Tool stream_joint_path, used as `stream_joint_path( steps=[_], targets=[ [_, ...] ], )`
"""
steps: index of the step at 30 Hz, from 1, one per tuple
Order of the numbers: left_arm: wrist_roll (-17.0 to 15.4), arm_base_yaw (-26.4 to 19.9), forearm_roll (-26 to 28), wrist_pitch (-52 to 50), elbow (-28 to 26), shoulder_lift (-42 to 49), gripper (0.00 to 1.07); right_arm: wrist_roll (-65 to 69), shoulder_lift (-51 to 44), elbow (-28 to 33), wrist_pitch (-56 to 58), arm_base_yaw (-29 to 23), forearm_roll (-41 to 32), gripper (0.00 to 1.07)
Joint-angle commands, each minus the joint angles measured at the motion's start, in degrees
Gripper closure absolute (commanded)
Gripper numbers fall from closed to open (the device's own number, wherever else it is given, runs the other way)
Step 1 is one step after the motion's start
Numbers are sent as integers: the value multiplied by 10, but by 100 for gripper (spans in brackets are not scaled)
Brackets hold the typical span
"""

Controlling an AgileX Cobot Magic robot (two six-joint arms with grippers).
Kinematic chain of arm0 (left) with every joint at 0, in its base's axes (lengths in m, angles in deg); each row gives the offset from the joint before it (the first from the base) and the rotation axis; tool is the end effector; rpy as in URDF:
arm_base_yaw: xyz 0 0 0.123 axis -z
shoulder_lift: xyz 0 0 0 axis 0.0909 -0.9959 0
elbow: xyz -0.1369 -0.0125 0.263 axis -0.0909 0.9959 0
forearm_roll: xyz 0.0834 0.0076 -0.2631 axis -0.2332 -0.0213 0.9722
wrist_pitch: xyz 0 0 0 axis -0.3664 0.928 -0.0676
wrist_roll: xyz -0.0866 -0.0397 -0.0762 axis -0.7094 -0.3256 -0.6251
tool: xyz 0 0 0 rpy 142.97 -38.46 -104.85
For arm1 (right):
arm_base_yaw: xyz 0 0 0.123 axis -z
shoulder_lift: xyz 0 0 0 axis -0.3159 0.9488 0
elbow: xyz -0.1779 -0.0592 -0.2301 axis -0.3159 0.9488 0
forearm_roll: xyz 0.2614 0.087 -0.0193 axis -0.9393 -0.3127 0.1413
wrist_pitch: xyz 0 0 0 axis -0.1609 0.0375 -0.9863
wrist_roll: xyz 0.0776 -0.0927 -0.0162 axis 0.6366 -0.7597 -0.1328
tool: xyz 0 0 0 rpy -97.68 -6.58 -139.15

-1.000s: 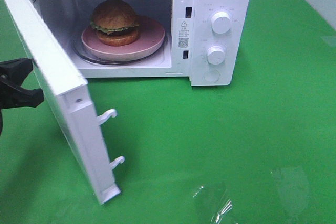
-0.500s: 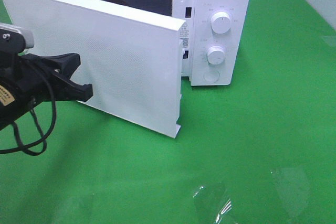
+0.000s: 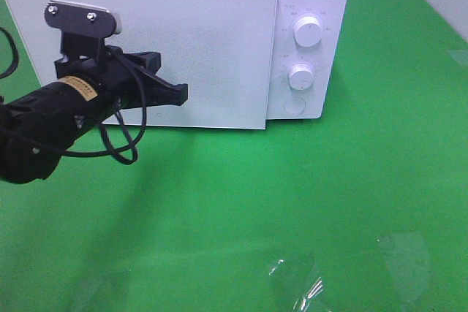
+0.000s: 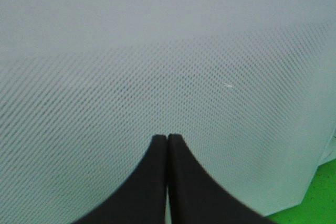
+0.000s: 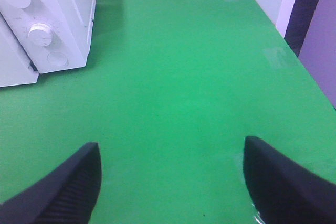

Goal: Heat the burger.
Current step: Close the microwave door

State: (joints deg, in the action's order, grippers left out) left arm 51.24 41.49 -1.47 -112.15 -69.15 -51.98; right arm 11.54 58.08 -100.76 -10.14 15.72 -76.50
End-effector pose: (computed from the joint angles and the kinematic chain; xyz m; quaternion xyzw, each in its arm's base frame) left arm 0.3342 -0.2156 0.1410 0.1742 0.7580 -0.1282 0.6153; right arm 0.0334 -0.0137 0.2862 0.0587 0.8296 -0.0103 0.5552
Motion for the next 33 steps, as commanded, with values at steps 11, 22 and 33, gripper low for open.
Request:
stream_joint_path(
  steps=[11,22,33],
  targets=[
    [34,25,49,71,-149,-61,107,-2,-15,0,1,3,-1,34],
    [47,20,64,96,-238,-108,107,-2,-15,0,1,3,-1,34],
    [49,49,66,180,-200,-74,101,-2,-15,0,1,3,-1,34]
  ],
)
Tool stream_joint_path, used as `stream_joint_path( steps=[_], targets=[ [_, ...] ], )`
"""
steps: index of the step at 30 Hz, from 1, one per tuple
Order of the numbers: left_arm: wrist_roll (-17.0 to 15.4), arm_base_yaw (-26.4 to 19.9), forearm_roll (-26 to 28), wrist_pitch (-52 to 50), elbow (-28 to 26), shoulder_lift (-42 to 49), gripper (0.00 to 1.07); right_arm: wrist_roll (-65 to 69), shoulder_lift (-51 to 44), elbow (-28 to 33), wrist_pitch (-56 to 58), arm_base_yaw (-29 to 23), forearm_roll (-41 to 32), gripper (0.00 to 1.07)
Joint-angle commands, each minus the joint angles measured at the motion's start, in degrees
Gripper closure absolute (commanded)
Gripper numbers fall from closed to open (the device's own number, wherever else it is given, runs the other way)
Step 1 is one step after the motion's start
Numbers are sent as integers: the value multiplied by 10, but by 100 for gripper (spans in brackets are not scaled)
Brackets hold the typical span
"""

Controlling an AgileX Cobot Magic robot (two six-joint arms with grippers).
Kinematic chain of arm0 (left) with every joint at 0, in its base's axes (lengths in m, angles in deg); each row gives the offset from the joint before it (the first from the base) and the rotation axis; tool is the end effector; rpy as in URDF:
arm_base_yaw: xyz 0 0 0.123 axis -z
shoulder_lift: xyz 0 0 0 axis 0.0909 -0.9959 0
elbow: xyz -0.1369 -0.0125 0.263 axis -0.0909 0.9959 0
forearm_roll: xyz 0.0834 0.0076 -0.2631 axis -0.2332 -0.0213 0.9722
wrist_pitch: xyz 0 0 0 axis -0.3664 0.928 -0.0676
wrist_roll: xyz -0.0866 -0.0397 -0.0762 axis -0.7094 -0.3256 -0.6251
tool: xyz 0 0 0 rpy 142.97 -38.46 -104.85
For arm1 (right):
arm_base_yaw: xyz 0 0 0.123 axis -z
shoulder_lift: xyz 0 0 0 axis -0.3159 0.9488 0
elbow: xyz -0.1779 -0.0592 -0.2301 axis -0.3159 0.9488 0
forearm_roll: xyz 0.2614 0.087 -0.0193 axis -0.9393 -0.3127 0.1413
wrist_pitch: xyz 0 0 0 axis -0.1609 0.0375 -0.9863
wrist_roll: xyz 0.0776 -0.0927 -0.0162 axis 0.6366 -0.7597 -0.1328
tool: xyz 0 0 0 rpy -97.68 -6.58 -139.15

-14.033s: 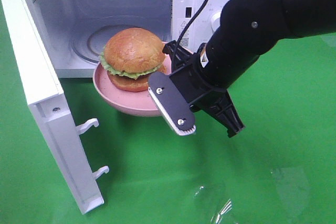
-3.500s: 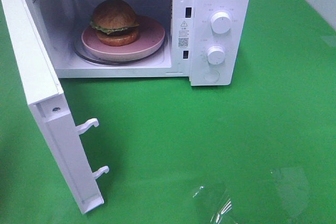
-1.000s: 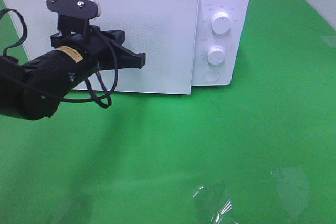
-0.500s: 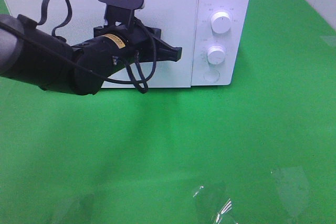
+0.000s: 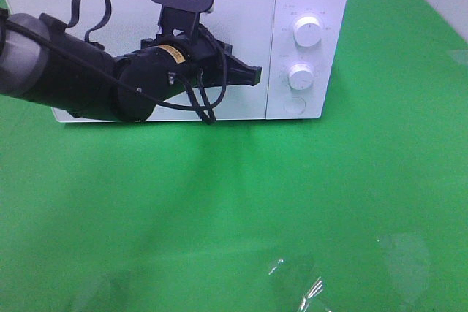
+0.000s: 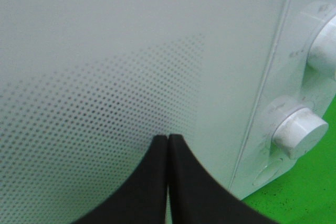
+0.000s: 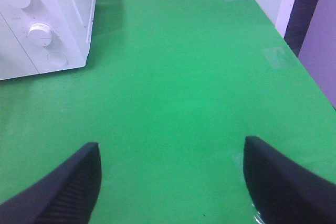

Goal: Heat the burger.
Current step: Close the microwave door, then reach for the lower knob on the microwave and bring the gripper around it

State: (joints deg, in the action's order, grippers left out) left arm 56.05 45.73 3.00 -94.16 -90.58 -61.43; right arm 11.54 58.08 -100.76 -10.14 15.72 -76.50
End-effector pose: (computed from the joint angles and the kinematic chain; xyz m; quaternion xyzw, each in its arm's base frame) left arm 0.3785 -0.2964 0.1416 0.2112 0.7838 -0.1528 0.5636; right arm 0.0334 -0.0137 0.2862 0.0587 0.8296 -0.0103 0.5552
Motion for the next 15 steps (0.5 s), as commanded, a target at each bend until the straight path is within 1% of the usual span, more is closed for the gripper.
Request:
stream_joint_path(
  steps=[1,2,3,4,5,6,7,8,9,10,11,12,13,15],
  targets=[
    [3,13,21,10,25,28,98,-2,-15,0,1,3,-1,34],
    [15,21,19,31,50,45,86,-2,-15,0,1,3,-1,34],
    [15,21,19,31,50,45,86,-2,-15,0,1,3,-1,34],
    [15,30,17,42,74,61,61,-2,-15,0,1,3,-1,34],
    [15,30,17,42,74,61,61,-2,-15,0,1,3,-1,34],
    [11,38,16,50,99,76,33,-2,-15,0,1,3,-1,34],
    [11,44,16,56,112,87,13,-2,-15,0,1,3,-1,34],
    [11,44,16,56,112,87,13,-2,-15,0,1,3,-1,34],
    [11,49,15,81,135,107,6,-2,-15,0,1,3,-1,34],
    [11,49,15,81,135,107,6,-2,-15,0,1,3,-1,34],
    [11,48,13,109,157,129,8,-2,-15,0,1,3,-1,34],
    [11,48,13,109,157,129,8,-2,-15,0,1,3,-1,34],
    [11,48,13,139,171,148,8,-2,-15,0,1,3,-1,34],
    [11,48,13,157,178,158,8,-2,-15,0,1,3,-1,34]
  ],
)
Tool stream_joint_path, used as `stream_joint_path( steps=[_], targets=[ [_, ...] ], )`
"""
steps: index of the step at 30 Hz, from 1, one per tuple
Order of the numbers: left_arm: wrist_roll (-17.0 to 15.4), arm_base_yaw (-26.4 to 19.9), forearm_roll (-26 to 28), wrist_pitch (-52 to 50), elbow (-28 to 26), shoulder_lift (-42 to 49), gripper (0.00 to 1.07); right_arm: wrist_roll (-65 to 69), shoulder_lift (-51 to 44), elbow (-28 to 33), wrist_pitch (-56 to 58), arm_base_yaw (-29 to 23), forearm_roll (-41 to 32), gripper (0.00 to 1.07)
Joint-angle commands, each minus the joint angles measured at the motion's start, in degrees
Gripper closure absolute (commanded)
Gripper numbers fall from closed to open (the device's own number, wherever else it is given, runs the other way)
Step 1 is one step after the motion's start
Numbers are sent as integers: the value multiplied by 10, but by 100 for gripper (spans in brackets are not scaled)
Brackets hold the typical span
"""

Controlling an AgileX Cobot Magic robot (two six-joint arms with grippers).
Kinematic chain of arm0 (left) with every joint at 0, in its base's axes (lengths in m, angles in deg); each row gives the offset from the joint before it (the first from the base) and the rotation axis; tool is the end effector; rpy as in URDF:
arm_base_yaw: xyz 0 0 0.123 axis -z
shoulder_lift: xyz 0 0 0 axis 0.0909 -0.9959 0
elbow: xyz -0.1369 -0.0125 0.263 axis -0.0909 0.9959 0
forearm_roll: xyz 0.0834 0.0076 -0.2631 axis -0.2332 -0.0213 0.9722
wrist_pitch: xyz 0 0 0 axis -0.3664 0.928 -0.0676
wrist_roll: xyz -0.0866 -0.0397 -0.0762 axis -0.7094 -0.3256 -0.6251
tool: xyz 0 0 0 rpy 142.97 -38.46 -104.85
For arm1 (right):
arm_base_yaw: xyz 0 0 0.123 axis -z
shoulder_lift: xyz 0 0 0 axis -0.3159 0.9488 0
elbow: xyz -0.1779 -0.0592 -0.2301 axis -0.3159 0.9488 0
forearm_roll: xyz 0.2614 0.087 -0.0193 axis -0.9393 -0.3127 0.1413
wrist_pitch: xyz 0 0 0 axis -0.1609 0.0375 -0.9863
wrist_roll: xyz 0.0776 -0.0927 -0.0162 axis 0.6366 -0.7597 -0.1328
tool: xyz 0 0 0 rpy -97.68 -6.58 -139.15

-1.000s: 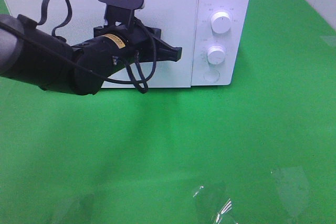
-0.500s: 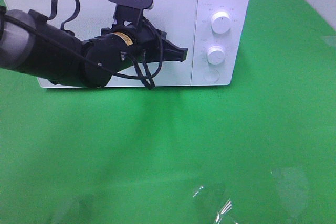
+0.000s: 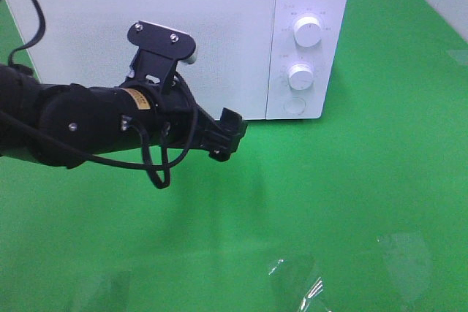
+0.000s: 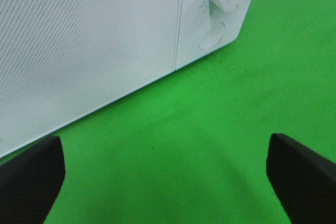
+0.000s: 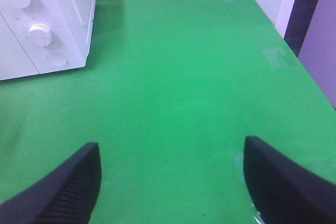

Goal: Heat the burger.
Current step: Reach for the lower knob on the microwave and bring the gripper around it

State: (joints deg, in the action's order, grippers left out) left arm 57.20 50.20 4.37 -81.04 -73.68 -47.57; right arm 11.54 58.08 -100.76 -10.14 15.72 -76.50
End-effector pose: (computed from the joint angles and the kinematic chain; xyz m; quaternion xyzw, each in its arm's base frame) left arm 0.2864 -0.2682 0.1336 0.2776 0.8397 -0.1552 0.4402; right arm 0.0334 -0.0137 0.2862 0.0587 0.8296 -0.0103 0.5552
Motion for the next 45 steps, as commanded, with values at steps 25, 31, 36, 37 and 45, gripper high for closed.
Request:
stream_joint_path(
  steps=[25,31,36,37,45],
  targets=[
    [-7,-386,-57,665,26,343,8,-2,-15,0,1,3,-1,34],
    [-37,-468,-89,724,26,432,8,-2,-15,0,1,3,-1,34],
    [-44,-479,-96,733,33,520,8,-2,-15,0,1,3,-1,34],
    [-43,-479,-103,734,41,551,9,-2,-15,0,1,3,-1,34],
    [-44,-479,-133,731,116,685,9,-2,-15,0,1,3,-1,34]
  ],
)
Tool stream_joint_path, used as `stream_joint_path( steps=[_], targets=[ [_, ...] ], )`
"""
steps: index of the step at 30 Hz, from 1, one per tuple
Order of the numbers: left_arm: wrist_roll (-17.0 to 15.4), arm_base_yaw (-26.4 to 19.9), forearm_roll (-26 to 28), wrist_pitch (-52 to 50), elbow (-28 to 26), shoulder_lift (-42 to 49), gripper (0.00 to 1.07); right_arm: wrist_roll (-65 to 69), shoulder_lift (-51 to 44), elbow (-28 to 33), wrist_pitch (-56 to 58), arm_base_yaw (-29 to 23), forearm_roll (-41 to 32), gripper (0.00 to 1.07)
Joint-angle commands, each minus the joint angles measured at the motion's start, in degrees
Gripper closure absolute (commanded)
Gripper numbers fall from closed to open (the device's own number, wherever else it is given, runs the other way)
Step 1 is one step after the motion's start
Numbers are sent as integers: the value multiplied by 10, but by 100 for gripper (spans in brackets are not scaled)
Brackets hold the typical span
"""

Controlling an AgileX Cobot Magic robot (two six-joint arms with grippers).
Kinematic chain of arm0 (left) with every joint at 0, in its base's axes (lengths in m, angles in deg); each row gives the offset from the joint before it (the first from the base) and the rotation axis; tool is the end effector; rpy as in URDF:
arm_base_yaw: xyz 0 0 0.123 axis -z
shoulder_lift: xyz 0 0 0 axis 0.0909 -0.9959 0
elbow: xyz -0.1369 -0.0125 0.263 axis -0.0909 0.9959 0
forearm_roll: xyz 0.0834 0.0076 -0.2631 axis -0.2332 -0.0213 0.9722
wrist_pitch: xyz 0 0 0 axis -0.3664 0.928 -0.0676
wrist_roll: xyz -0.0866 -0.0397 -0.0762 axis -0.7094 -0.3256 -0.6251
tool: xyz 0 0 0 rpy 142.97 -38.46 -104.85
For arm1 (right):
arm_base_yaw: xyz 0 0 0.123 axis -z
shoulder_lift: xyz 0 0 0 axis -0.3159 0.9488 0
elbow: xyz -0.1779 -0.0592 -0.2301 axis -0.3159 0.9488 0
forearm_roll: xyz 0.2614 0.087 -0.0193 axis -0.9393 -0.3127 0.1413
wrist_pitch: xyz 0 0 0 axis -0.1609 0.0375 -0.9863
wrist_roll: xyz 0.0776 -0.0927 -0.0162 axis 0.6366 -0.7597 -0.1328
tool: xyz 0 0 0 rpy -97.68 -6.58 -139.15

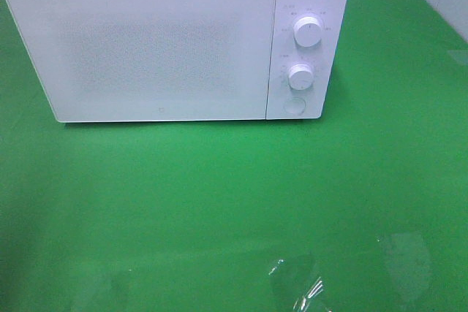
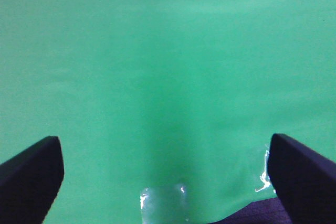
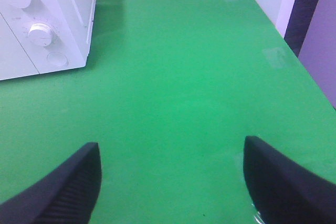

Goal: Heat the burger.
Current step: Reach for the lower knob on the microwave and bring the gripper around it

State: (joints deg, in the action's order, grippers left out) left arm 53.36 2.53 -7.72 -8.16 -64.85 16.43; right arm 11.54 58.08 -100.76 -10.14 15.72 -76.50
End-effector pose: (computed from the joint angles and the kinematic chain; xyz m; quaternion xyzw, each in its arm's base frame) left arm 0.1434 -0.0092 0.2854 0.0502 0.9392 -0.0357 0.3379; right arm 0.0334 -0.0137 0.2862 0.0587 0.8296 -0.0103 0.5552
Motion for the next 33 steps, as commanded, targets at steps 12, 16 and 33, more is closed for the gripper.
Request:
stream_joint_path(
  steps=[12,16,33],
  targets=[
    [-29,-1,-24,37,97,198,9,-2,-15,0,1,3,-1,34],
    [-31,-1,-26,37,97,242,9,-2,-15,0,1,3,-1,34],
    [-30,-1,-34,37,97,392,9,-2,-13,0,0,3,2,34]
  ],
)
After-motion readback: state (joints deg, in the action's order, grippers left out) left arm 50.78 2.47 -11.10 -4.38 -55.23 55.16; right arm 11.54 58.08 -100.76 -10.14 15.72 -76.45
